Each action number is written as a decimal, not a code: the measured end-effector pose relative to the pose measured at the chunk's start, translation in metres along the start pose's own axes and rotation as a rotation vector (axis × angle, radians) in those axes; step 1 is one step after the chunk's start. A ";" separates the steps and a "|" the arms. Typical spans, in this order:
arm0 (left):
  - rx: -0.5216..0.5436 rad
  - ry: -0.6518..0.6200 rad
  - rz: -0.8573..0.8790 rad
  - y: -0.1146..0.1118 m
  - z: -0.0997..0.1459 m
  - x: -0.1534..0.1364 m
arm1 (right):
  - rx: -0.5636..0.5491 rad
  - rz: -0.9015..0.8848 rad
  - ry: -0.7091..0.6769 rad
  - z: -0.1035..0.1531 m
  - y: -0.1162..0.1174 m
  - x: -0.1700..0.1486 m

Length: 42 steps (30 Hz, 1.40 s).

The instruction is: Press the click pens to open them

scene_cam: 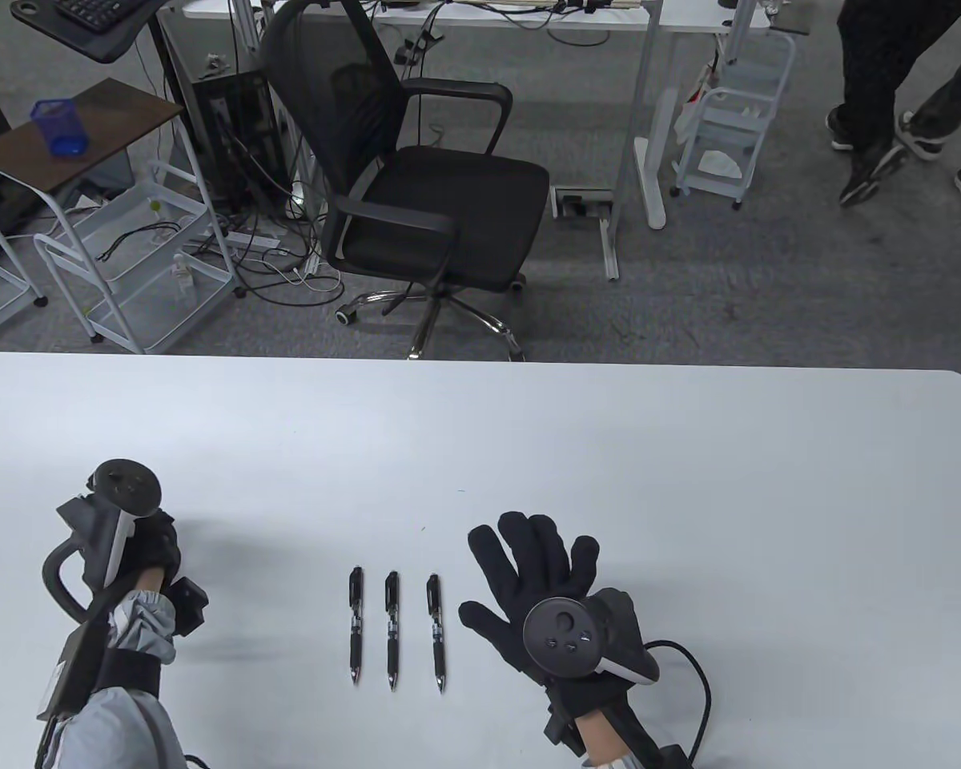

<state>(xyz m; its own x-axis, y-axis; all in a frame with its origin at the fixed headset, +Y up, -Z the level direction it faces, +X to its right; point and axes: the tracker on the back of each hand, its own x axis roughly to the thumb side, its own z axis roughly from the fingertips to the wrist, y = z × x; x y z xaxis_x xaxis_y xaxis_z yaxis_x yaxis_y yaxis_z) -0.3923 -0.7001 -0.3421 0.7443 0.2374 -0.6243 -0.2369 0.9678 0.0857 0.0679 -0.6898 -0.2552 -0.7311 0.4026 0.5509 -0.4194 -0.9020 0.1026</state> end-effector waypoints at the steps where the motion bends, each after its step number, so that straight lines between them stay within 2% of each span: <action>1: -0.001 -0.004 0.005 -0.001 0.000 0.000 | -0.001 -0.001 -0.001 0.000 0.000 0.000; 10: -0.030 0.014 0.022 -0.015 0.000 0.000 | -0.010 -0.006 -0.005 -0.001 -0.001 0.000; 12: -0.014 0.012 -0.016 -0.015 0.000 0.001 | -0.009 -0.005 -0.006 -0.001 -0.001 0.000; 23: -0.084 0.003 0.020 -0.019 -0.002 0.001 | -0.004 0.002 0.000 0.000 -0.001 0.000; 29: -0.066 0.022 -0.023 -0.020 -0.004 0.003 | -0.001 0.002 0.001 0.000 -0.001 0.001; 35: -0.041 0.036 -0.018 -0.013 -0.002 0.002 | -0.006 -0.003 0.002 0.000 -0.003 0.000; 42: 0.010 -0.011 0.004 0.015 0.014 0.011 | -0.007 -0.005 -0.017 -0.002 -0.003 0.004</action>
<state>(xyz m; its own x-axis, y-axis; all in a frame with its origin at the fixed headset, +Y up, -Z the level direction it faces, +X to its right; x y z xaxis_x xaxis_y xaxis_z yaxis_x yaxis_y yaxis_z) -0.3789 -0.6816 -0.3371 0.7501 0.2423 -0.6153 -0.2336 0.9676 0.0962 0.0650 -0.6849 -0.2549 -0.7201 0.4040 0.5641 -0.4263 -0.8991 0.0997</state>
